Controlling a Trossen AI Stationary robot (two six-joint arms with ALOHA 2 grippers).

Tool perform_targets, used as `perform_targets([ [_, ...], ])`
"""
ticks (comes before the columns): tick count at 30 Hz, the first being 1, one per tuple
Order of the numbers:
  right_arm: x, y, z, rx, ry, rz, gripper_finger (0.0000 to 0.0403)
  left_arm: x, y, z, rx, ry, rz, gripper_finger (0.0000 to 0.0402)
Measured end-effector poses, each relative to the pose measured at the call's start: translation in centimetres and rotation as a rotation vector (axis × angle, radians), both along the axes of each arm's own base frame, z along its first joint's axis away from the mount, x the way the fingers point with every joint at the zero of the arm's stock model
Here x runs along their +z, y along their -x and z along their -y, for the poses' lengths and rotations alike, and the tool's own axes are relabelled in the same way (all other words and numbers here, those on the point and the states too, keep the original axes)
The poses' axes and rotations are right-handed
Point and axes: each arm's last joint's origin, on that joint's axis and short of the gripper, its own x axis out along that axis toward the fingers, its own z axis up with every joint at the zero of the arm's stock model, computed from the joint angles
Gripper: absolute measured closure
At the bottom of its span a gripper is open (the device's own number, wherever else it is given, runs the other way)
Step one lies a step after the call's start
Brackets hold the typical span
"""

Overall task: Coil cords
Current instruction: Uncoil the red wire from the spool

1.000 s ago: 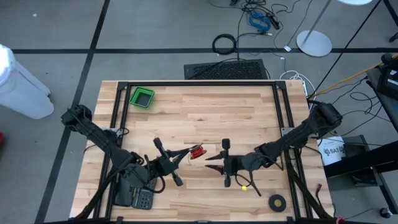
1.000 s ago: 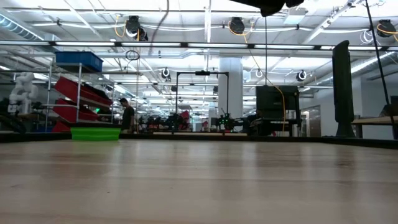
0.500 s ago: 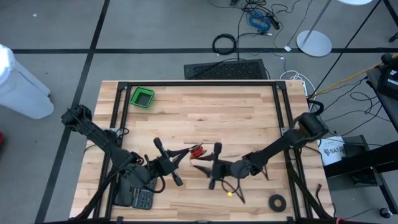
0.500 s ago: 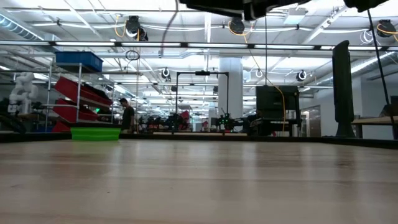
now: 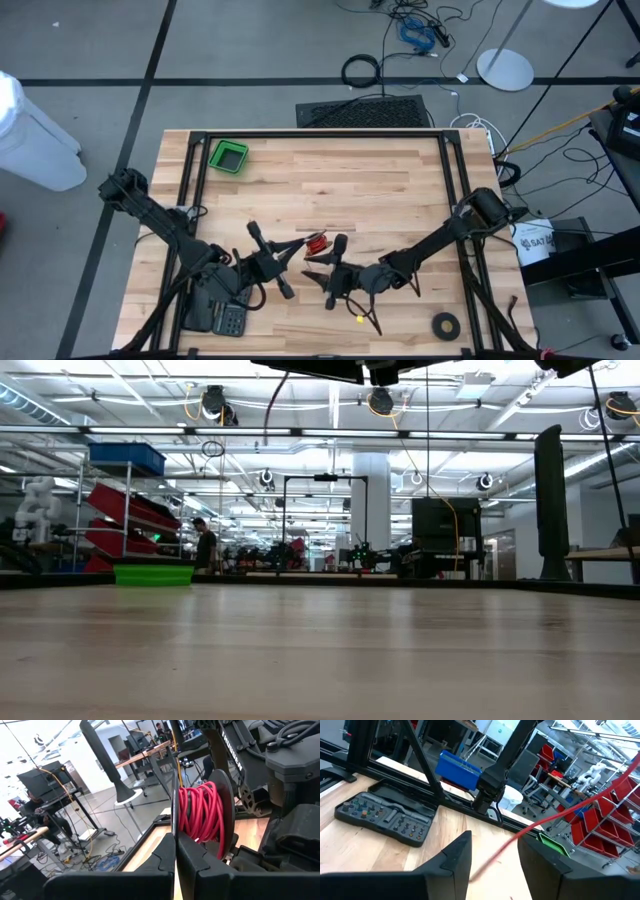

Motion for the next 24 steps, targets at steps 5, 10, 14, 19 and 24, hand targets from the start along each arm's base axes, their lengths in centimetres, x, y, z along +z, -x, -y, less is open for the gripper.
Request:
perform_targets([
  [5,0.0,0.02,0.0,-0.009,0.001,0.0,0.0282,0.0,0.01,0.02,-0.001,0.0,0.0,0.0398],
  [10,0.01,0.23,-0.19,-0.058,0.027,-0.004,0.0323,0.0,0.01,0.02,-0.001,0.0,-0.001,0.0398],
  [14,0.0,0.38,-0.46,-0.055,0.041,-0.008,0.0369,-0.01,0.01,0.02,-0.002,0.0,-0.001,0.0398],
  [19,0.01,0.43,-0.49,-0.066,0.042,-0.007,0.0399,-0.02,0.01,0.03,-0.002,-0.001,-0.001,0.0398],
  [24,0.01,0.63,-0.64,-0.115,0.079,-0.017,0.0401,-0.03,-0.01,0.01,-0.001,-0.002,-0.002,0.0398],
])
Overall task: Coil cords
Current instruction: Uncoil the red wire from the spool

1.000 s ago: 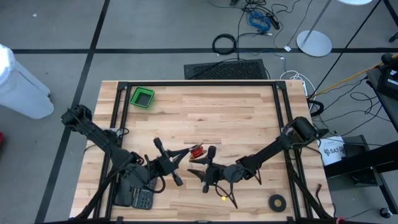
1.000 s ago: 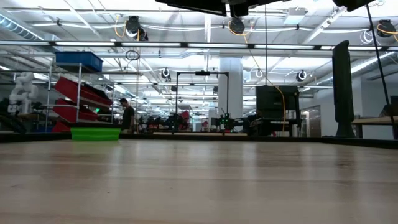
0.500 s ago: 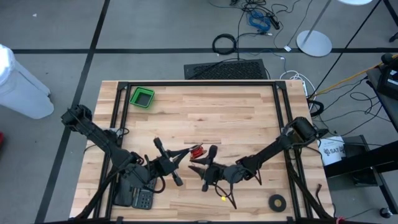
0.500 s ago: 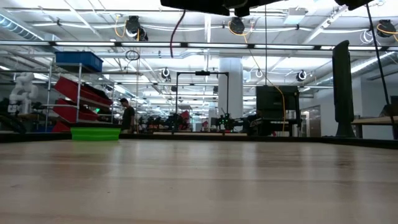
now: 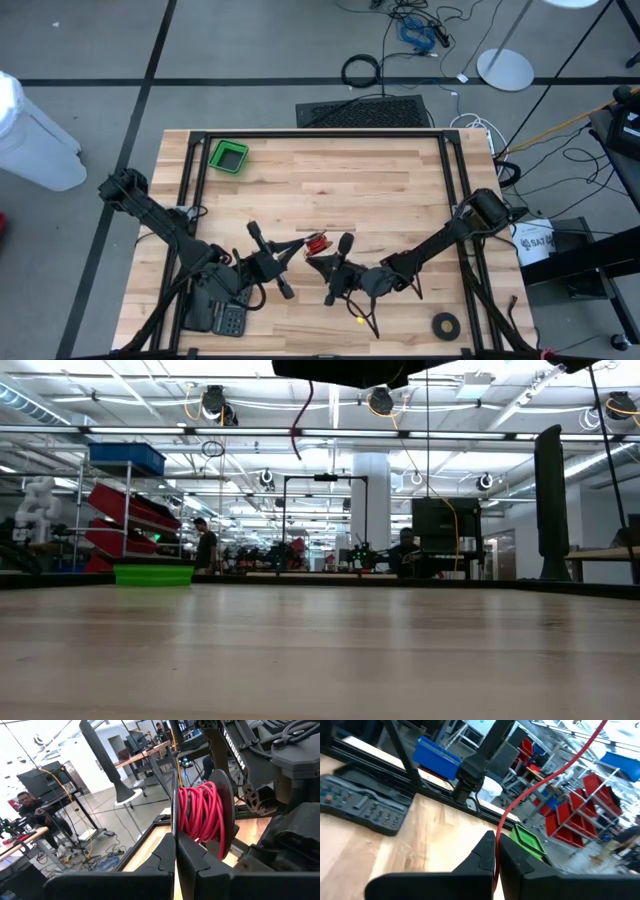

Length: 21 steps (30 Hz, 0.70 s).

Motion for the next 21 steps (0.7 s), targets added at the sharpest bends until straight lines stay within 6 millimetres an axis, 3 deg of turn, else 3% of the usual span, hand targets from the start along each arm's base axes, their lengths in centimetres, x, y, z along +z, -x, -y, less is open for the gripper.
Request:
perform_targets([
  [8,1.1,0.8,-0.8,0.015,-0.008,0.024,0.0402,0.0,0.0,-0.1,0.002,0.008,0.004,0.0398],
  [21,6.7,4.0,-2.1,0.051,-0.074,0.133,0.0403,-1.5,-0.6,-1.4,0.055,0.03,-0.063,0.0398],
])
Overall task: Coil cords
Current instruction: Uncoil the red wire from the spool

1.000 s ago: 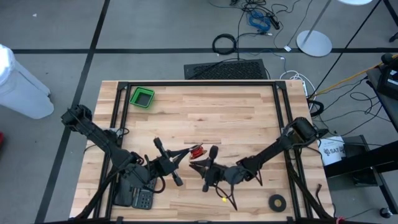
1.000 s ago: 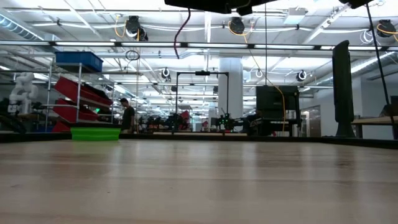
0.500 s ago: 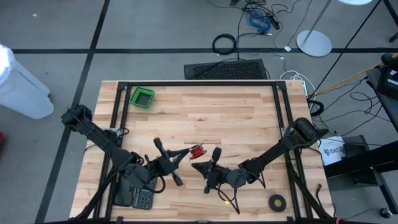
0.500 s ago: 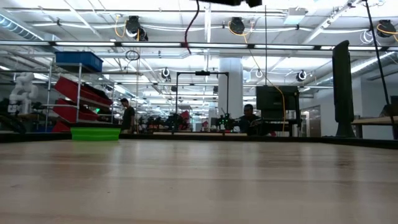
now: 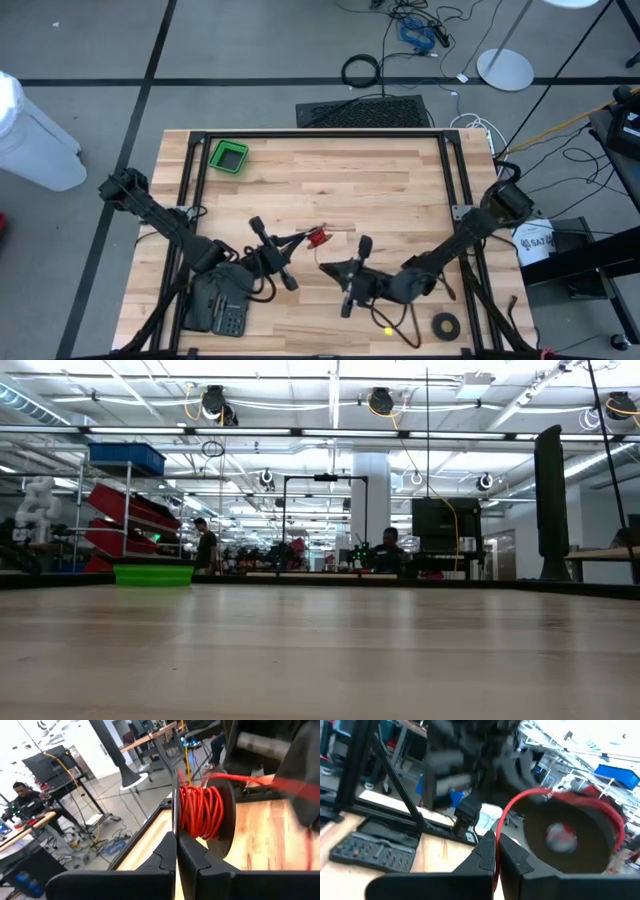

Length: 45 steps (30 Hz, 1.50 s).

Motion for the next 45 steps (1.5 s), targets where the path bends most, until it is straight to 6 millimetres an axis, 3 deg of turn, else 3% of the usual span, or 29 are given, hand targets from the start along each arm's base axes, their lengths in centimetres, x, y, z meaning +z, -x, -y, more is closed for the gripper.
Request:
perform_targets([
  [7,2.5,2.2,-0.2,-0.094,0.05,-0.015,0.0403,-0.1,0.1,0.1,-0.005,0.0,-0.009,0.0398],
  [13,3.3,3.5,0.3,-0.189,0.091,-0.081,0.0403,-0.1,0.3,0.5,-0.022,-0.003,-0.01,0.0398],
  [23,2.4,3.4,1.1,-0.224,0.081,-0.152,0.0403,0.3,0.6,0.9,-0.037,-0.003,0.008,0.0398],
  [31,1.0,2.8,2.4,-0.256,0.058,-0.22,0.0403,1.7,1.2,2.3,-0.093,-0.033,0.069,0.0398],
  [45,0.1,1.8,2.6,0.178,-0.041,-0.351,0.0403,2.6,2.1,3.1,-0.079,-0.072,0.092,0.0398],
])
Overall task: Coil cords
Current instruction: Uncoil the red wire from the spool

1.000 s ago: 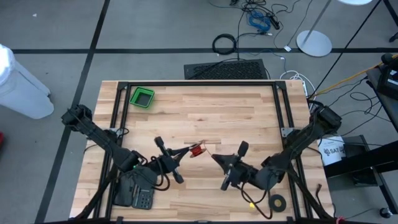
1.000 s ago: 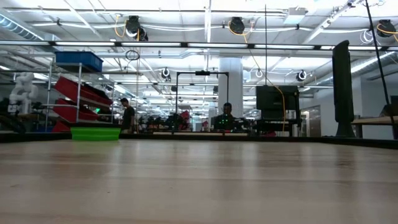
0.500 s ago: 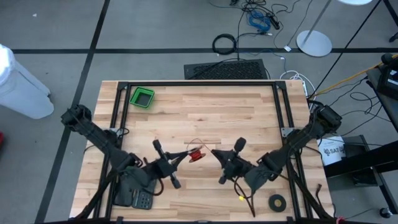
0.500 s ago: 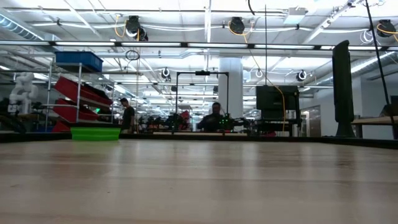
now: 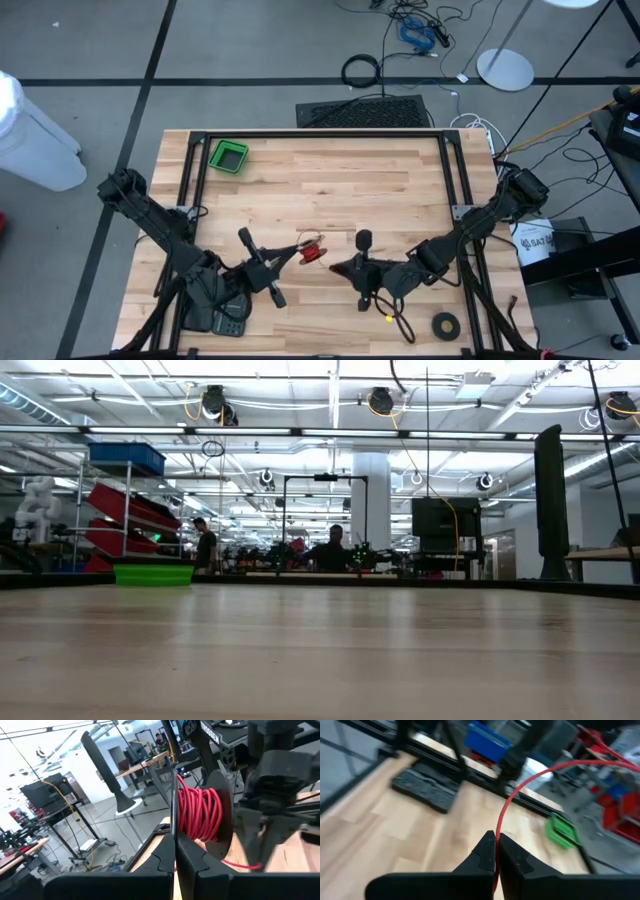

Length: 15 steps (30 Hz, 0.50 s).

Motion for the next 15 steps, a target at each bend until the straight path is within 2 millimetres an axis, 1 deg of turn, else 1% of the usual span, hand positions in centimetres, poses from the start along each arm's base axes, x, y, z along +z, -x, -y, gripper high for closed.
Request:
perform_targets([
  [3,-0.03,0.01,-0.19,0.056,-0.013,-0.012,0.0403,-0.03,0.01,0.0,0.004,-0.003,-0.003,0.0398],
  [10,-0.02,0.02,-0.67,0.208,-0.057,-0.033,0.0403,-0.15,0.18,-0.3,0.119,-0.028,-0.027,0.0398],
  [15,0.37,-0.05,-1.02,0.298,-0.104,-0.007,0.0403,-0.53,0.28,-0.4,0.167,-0.062,-0.062,0.0398],
])
